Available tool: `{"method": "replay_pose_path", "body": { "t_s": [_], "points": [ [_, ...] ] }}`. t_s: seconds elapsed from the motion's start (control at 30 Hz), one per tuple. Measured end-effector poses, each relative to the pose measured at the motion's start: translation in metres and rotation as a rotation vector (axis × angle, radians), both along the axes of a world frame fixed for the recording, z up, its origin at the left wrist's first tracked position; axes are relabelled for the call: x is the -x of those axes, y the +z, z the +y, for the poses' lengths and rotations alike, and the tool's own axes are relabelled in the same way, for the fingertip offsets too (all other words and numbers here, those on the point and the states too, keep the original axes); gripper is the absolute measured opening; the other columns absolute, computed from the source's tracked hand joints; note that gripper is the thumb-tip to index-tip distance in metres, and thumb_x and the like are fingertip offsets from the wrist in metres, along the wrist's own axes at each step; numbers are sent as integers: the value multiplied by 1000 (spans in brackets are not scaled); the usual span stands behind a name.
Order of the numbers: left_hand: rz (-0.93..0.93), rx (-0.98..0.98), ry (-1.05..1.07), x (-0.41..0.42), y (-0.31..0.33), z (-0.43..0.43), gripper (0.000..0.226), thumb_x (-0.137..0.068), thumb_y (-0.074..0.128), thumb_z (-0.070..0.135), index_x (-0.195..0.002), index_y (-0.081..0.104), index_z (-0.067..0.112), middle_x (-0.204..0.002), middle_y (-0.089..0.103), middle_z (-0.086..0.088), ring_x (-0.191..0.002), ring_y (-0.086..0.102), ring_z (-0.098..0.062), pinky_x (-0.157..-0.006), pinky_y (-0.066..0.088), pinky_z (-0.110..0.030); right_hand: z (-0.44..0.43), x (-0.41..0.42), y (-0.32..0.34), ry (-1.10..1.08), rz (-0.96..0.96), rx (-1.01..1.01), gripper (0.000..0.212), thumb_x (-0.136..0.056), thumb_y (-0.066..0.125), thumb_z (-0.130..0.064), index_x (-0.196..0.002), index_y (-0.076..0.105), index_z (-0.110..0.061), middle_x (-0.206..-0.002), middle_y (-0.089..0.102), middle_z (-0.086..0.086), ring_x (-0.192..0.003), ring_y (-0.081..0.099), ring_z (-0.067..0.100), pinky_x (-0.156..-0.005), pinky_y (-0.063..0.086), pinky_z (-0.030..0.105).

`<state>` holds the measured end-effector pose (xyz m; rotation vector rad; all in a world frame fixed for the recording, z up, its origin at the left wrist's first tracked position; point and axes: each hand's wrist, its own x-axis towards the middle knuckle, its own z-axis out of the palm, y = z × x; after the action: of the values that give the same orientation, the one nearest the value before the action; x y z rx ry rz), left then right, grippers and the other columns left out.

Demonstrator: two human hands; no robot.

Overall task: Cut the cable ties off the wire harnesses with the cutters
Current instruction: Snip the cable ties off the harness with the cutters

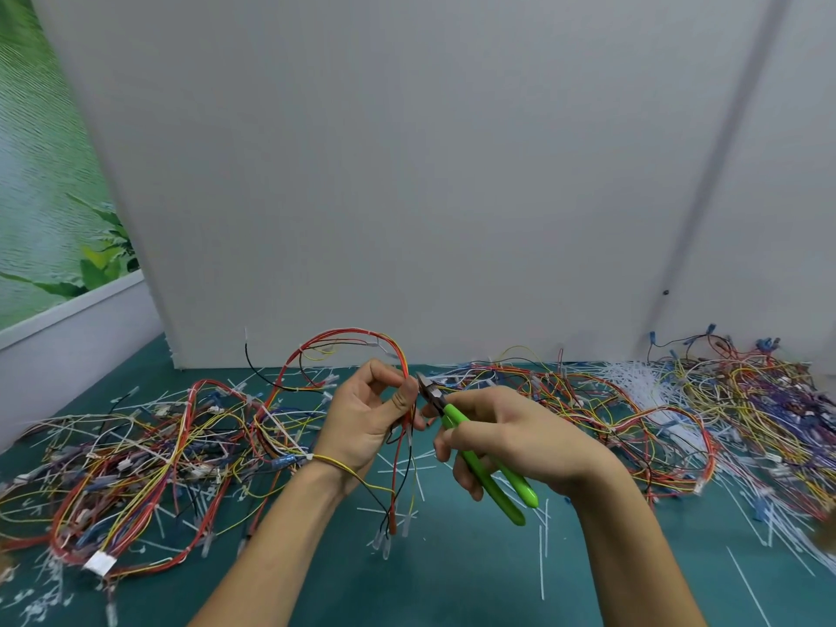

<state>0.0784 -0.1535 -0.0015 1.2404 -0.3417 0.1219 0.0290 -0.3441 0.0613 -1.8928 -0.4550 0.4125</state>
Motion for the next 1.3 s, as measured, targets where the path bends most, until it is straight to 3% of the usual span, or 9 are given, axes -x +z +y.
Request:
{"method": "replay_pose_path", "body": {
  "t_s": [0.07,0.23,0.4,0.6,0.73,0.9,1.07,1.2,1.3],
  "points": [
    [10,-2,-1,1,0,0,33,-73,76,29,-85,56,7,-77,67,-1,-57,65,-22,-55,52,-23,0,-1,-1,1,6,0,20,-97,54,1,-112,55,14,-101,60,42,-69,63,35,-64,56,42],
    [56,40,-90,1,0,3,22,-88,61,16,-100,55,-2,-72,61,-13,-59,66,-23,-53,49,-23,-1,-4,-5,-24,21,-38,19,-98,54,2,-112,55,14,-91,64,18,-66,65,29,-62,58,42],
    [46,12,-57,-2,-3,1,22,-85,65,16,-97,58,-1,-70,63,-13,-59,68,-23,-53,51,-22,1,-6,-8,-29,10,15,16,-96,55,-5,-100,59,10,-100,63,42,-73,65,41,-76,57,64],
    [-13,-72,16,-7,-8,2,20,-81,73,22,-90,64,6,-73,68,-6,-62,68,-23,-57,53,-23,10,-10,-14,-77,46,-9,23,-98,55,-13,-101,60,10,-96,65,38,-72,66,39,-83,56,70],
    [-54,-121,57,-9,-10,1,12,-80,75,24,-84,69,14,-72,68,-2,-62,64,-16,-57,52,-22,13,-10,-17,-111,53,-50,23,-102,54,-12,-105,59,11,-91,68,13,-71,66,30,-81,59,66],
    [-83,-129,72,-11,-11,4,8,-80,75,24,-83,71,18,-74,70,1,-63,65,-12,-59,53,-21,20,-12,-18,-151,66,-92,20,-100,56,-13,-105,63,5,-97,66,14,-70,64,26,-76,63,56],
    [-68,-157,94,-12,-12,5,19,-80,75,25,-88,67,10,-74,71,1,-63,65,-12,-58,53,-22,22,-16,-23,-200,3,-43,21,-96,59,-14,-100,65,6,-85,64,17,-64,61,31,-63,56,45],
    [-9,-161,98,-12,-11,4,21,-80,75,25,-89,68,7,-71,70,-1,-62,64,-13,-56,53,-22,23,-17,-25,-222,-21,-27,18,-96,59,-11,-94,65,5,-78,62,10,-57,59,23,-52,52,33],
    [72,-138,82,-13,-12,3,13,-86,73,15,-94,71,5,-70,71,-4,-60,64,-14,-56,53,-23,26,-17,-24,-232,-18,-22,19,-97,56,-9,-93,64,8,-79,61,13,-59,59,25,-52,52,34]
  ]
}}
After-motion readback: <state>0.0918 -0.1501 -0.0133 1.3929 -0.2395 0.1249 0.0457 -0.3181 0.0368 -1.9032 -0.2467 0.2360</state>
